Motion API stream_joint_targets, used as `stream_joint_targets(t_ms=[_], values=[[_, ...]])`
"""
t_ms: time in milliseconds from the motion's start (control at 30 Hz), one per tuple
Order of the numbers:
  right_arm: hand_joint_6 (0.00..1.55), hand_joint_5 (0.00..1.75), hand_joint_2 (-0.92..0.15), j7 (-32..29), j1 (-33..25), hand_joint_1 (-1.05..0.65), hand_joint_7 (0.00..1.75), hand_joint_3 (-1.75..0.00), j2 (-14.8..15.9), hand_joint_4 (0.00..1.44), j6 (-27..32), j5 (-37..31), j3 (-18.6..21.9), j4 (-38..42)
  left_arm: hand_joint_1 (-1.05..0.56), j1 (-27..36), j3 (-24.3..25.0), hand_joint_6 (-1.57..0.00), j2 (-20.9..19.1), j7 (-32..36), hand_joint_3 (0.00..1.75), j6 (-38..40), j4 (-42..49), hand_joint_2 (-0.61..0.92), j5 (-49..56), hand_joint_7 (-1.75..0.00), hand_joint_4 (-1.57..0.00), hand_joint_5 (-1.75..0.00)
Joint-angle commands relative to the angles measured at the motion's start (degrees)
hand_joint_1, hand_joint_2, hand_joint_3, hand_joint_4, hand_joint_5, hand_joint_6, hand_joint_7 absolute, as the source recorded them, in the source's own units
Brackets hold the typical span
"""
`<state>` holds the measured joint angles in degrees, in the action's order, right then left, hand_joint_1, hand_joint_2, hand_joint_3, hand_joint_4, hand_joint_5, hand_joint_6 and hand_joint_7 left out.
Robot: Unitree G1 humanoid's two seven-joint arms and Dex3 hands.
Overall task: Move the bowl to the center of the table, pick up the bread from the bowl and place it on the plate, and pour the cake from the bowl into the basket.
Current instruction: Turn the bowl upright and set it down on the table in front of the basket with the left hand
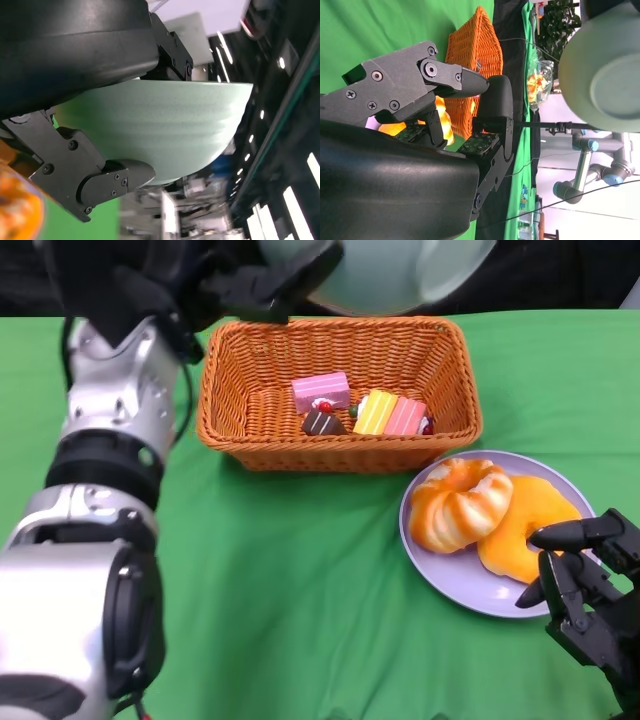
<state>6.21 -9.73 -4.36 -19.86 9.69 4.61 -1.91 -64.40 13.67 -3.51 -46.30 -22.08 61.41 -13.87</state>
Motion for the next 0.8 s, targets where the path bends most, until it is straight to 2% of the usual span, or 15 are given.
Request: stream_joint_targets(t_ms=[33, 133, 200, 267, 333, 367, 500, 567, 667, 767, 800], values=[[0.71, 1.6, -0.79, 0.18, -0.32, -0.14, 1.24, -0.65, 0.77, 0.69, 0.04, 0.96, 0.69, -0.83, -0.15, 2.25, -1.98, -0.71, -2.11, -1.92, 1.25, -7.06, -1.9, 0.5, 1.77, -1.66, -0.85, -1.75], [0.71, 1.59, -0.8, 0.02, -0.29, -0.13, 1.24, -0.63, 0.92, 0.7, -0.34, 0.56, 0.7, -0.72, -0.1, 5.67, -4.11, -0.73, -4.03, -3.28, 1.19, -17.32, -3.55, 0.55, 4.16, -1.59, -0.87, -1.75], [0.72, 1.59, -0.8, -0.07, -0.36, -0.14, 1.23, -0.63, 0.9, 0.71, 0.01, 0.59, 0.64, -1.01, -0.08, 8.19, -5.11, -0.71, -5.09, -2.76, 1.08, -24.88, -4.01, 0.6, 5.65, -1.59, -0.87, -1.75], [0.72, 1.59, -0.8, -0.22, -0.39, -0.14, 1.23, -0.62, 0.87, 0.71, 0.13, 0.47, 0.59, -1.13, -0.08, 9.92, -5.71, -0.7, -5.85, -1.58, 1.05, -30.85, -3.52, 0.62, 6.76, -1.59, -0.87, -1.75], [0.71, 1.59, -0.81, -0.34, -0.44, -0.13, 1.23, -0.62, 0.84, 0.7, 0.23, 0.42, 0.54, -1.24, -0.04, 11.69, -6.27, -0.74, -6.76, 0.12, 1.25, -36.31, -2.89, 0.49, 8.17, -1.56, -0.88, -1.75], [0.71, 1.59, -0.81, -0.58, -0.46, -0.13, 1.23, -0.63, 0.85, 0.7, 0.32, 0.12, 0.53, -1.27, -0.03, 13.05, -6.5, -0.75, -7.48, 1.22, 1.29, -39.96, -2.58, 0.47, 9.27, -1.55, -0.88, -1.75], [0.71, 1.59, -0.8, -0.9, -0.18, -0.14, 1.22, -0.63, 0.96, 0.7, 0.66, -0.12, 0.55, -1.26, 0.01, 16.27, -6.78, -0.79, -10.56, 6.88, 1.33, -55.35, 0.16, 0.4, 16.07, -1.44, -0.84, -1.7], [0.71, 1.59, -0.8, -0.91, -0.08, -0.14, 1.22, -0.64, 1.02, 0.7, 0.79, -0.1, 0.56, -1.23, -0.02, 17.39, -5.58, -0.8, -11.96, 10.27, 1.34, -62.07, 1.68, 0.37, 21.42, -1.4, -0.87, -1.66], [0.71, 1.59, -0.8, -0.9, 0.19, -0.13, 1.23, -0.64, 1.14, 0.69, 0.79, -0.17, 0.67, -0.9, -0.1, 19.21, -2.58, -0.83, -13.6, 15.18, 1.23, -68.05, 2.97, 0.44, 30.25, -1.37, -0.89, -1.67], [0.71, 1.59, -0.79, -0.78, 0.45, -0.13, 1.23, -0.65, 1.26, 0.69, 0.72, -0.11, 0.79, -0.59, -0.12, 20.94, 0.26, -0.82, -14.3, 21.29, 1.19, -69.39, 2.22, 0.46, 39.17, -1.38, -0.87, -1.7], [0.71, 1.59, -0.79, -0.71, 0.62, -0.14, 1.23, -0.65, 1.35, 0.69, 0.69, -0.09, 0.86, -0.4, -0.1, 22.13, 1.62, -0.8, -14.55, 23.7, 1.18, -69.9, 1.41, 0.45, 43.13, -1.45, -0.87, -1.72]])
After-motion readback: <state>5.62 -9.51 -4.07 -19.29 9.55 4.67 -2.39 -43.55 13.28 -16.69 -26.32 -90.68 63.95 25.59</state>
